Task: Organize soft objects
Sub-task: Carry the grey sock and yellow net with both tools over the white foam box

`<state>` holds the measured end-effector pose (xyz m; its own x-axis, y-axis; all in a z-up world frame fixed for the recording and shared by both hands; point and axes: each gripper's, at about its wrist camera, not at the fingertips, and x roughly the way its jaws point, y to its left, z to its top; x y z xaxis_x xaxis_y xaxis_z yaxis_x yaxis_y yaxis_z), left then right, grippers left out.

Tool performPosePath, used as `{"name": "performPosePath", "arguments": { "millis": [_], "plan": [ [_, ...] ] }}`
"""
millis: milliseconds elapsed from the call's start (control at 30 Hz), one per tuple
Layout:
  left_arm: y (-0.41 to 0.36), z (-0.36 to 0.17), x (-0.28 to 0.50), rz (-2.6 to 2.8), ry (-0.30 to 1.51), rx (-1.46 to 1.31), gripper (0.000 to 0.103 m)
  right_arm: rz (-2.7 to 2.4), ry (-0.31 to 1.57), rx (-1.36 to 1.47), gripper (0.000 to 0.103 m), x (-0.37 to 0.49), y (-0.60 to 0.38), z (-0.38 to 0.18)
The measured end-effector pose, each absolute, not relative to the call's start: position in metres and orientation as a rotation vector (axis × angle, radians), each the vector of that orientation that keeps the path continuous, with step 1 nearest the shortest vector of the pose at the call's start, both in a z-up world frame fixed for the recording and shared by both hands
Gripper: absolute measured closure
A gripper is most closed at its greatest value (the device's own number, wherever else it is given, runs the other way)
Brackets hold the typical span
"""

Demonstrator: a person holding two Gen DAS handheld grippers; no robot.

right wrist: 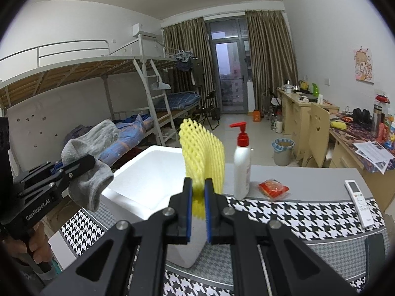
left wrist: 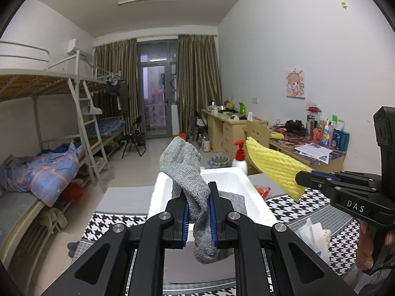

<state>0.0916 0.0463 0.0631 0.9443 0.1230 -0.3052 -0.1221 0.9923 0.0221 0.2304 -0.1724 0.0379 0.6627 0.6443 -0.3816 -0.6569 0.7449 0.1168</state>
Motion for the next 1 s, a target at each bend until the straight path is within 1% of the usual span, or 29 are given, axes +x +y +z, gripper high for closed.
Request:
{"name": "performPosePath", "arguments": {
  "millis": [1000],
  "plan": [
    [0.083,0.057,0.077,0.238,0.305,-0.036,0.089,0.83,0.473,-0.089,0.091,0.238,-0.106,0.035]
  ]
}}
